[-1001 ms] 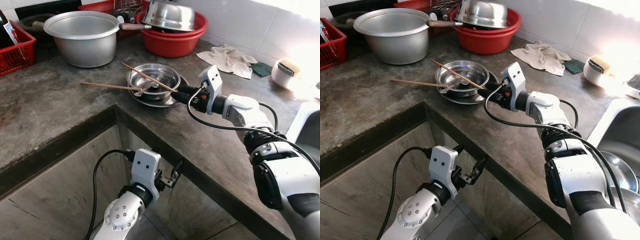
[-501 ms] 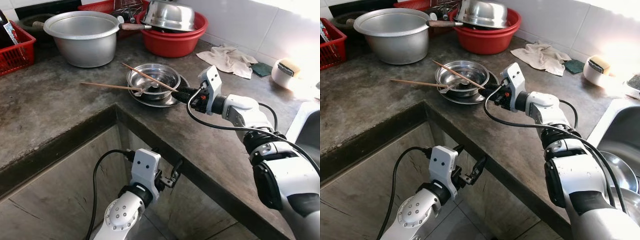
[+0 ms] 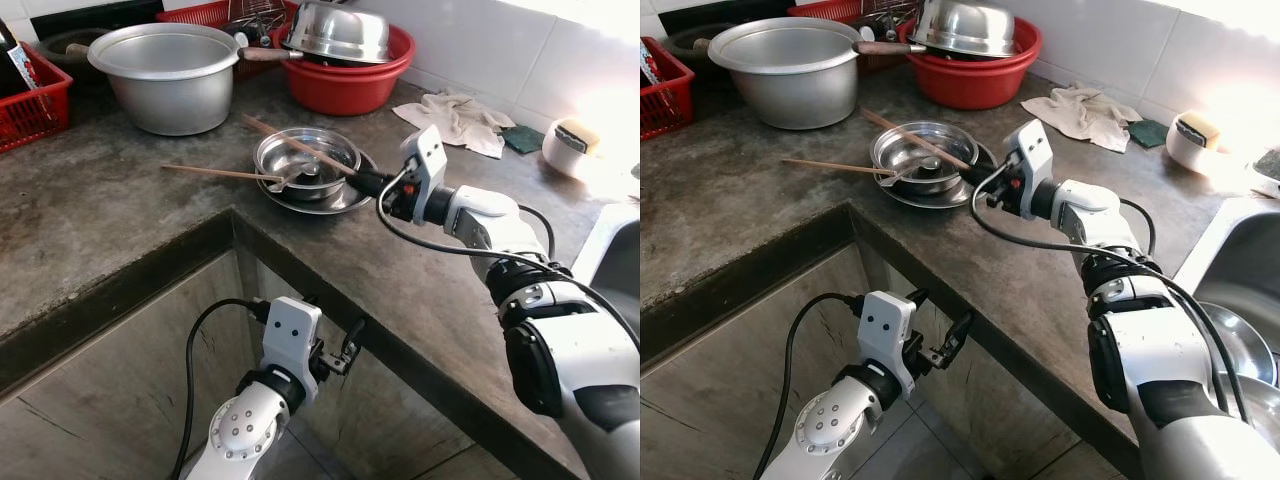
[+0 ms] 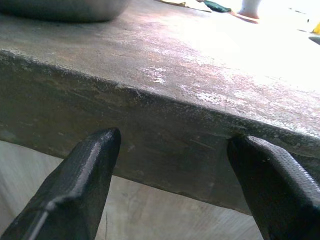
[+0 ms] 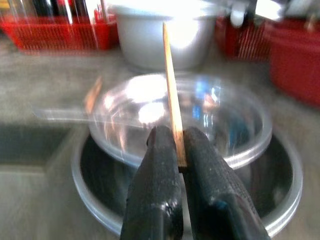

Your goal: Kitchen organization

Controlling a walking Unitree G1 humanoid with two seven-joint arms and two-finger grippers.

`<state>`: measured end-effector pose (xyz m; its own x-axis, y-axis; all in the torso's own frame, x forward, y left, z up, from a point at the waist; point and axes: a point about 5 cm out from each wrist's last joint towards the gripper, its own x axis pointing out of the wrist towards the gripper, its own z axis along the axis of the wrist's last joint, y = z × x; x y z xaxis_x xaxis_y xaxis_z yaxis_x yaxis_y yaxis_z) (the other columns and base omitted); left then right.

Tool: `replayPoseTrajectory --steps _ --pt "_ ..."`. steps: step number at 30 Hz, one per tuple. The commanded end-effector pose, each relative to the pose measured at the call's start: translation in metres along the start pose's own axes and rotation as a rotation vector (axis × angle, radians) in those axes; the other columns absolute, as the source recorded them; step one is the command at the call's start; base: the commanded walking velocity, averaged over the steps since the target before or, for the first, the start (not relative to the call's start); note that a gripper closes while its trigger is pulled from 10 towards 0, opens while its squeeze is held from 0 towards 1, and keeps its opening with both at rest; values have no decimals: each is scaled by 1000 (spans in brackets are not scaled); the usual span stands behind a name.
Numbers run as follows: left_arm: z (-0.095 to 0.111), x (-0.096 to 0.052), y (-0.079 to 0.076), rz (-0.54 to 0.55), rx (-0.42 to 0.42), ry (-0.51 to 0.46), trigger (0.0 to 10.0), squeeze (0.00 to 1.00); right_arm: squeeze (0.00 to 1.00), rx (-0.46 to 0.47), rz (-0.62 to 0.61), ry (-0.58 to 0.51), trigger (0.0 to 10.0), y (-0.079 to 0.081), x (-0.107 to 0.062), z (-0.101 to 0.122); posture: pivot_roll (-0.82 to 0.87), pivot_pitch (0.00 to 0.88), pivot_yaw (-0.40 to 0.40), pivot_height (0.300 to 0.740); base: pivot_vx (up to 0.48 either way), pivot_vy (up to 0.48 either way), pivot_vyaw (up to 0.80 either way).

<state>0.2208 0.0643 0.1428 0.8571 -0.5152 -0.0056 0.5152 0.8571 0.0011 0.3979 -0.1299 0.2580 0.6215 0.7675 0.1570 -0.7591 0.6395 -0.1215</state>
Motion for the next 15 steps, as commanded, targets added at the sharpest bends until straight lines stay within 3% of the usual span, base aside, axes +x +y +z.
replayPoseTrajectory --steps 1,3,4,7,15 --pt "-4 2 -2 2 21 18 10000 0 0 -33 -26 -87 0 -1 0 21 109 132 -109 740 0 0 0" --pt "-5 3 -2 2 29 18 10000 0 0 -45 -50 -121 0 -2 -3 26 108 129 -109 740 0 0 0" --pt "-4 5 -2 0 27 12 10000 0 0 -63 -191 -169 0 -8 -19 24 96 115 -98 740 0 0 0" --pt "-4 6 -1 -4 10 10 10000 0 0 -66 -287 -185 0 -7 -32 19 87 107 -91 740 0 0 0" --pt "-6 12 5 2 17 -4 10000 0 0 -86 -534 -207 0 20 -64 14 68 63 -73 740 0 0 0"
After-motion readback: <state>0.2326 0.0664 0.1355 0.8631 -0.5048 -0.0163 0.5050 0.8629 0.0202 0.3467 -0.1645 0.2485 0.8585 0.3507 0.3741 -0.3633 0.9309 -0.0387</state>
